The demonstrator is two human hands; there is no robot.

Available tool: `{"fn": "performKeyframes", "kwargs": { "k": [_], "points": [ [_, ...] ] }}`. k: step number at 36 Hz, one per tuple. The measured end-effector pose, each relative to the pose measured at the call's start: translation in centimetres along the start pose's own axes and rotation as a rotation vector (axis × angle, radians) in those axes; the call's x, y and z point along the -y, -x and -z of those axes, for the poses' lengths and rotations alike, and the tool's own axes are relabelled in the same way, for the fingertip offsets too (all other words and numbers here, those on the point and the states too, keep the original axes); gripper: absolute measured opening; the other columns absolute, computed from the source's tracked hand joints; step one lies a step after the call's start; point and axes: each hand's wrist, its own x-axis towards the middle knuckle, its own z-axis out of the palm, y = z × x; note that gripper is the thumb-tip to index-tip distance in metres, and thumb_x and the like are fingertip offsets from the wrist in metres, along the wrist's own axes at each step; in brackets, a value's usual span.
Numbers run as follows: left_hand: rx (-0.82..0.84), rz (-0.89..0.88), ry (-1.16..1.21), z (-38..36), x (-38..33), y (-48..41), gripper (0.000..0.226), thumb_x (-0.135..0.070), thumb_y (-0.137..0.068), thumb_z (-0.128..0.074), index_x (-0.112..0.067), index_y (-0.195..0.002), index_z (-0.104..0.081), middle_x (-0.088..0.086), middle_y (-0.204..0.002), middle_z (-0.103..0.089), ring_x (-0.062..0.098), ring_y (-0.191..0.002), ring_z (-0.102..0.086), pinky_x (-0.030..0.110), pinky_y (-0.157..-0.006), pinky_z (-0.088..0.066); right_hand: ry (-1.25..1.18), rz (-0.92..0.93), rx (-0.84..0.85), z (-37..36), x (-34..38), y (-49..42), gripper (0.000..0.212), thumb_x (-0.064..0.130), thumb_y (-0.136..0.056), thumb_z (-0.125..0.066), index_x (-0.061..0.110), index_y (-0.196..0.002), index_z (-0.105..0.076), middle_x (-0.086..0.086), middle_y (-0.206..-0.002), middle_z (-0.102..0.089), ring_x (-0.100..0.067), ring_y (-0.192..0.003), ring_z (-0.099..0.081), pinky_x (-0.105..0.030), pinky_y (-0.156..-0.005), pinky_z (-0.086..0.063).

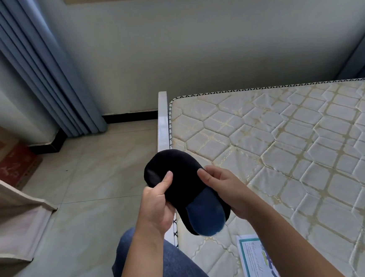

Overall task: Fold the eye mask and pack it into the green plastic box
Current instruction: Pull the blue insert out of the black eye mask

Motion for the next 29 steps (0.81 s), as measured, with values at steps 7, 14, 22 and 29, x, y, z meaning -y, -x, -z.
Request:
{"fn": "performKeyframes", "kwargs": {
  "k": [7,14,22,29],
  "points": [
    [0.029,0.069,0.038,0.1,0.3,0.2,0.025,-0.017,-0.093,-0.049,0.000,-0.096,-0.067,0.015,-0.090,-0.074,0.024,-0.082,-0.072,0.029,-0.060,-0.058,0.105,0.095,-0.102,-0.1,0.5,-0.1,0.020,0.024,-0.093,-0.050,0.015,-0.076,-0.057,-0.003,-0.074,-0.052,-0.008,-0.074,-0.050,-0.020,-0.067,-0.043],
    [0.117,0.079,-0.056,0.0,0.5,0.2,0.024,-0.014,-0.072,-0.065,-0.001,-0.091,-0.073,0.017,-0.094,-0.073,0.025,-0.086,-0.072,0.029,-0.065,-0.058,0.081,0.116,-0.186,-0.3,0.4,-0.2,0.021,0.020,-0.090,-0.057,0.006,-0.074,-0.054,-0.007,-0.066,-0.047,-0.016,-0.066,-0.044,-0.029,-0.063,-0.038],
    [0.282,0.150,-0.355,0.5,1.4,0.4,0.048,-0.012,-0.070,-0.076,-0.006,-0.115,-0.060,0.012,-0.105,-0.072,0.024,-0.096,-0.069,0.028,-0.072,-0.056,-0.086,0.121,-0.372,-0.9,0.1,-0.8,0.020,0.018,-0.094,-0.049,0.009,-0.079,-0.056,-0.010,-0.076,-0.060,-0.020,-0.074,-0.057,-0.036,-0.071,-0.048],
    [0.172,0.011,-0.466,1.1,1.8,-0.2,0.022,-0.001,-0.081,-0.064,-0.010,-0.102,-0.063,0.005,-0.091,-0.075,0.020,-0.088,-0.070,0.027,-0.071,-0.055,-0.158,0.079,-0.226,-0.2,0.0,-0.6,0.008,0.018,-0.092,-0.053,0.016,-0.089,-0.061,-0.003,-0.085,-0.065,-0.011,-0.080,-0.062,-0.025,-0.071,-0.052]
  ]
}}
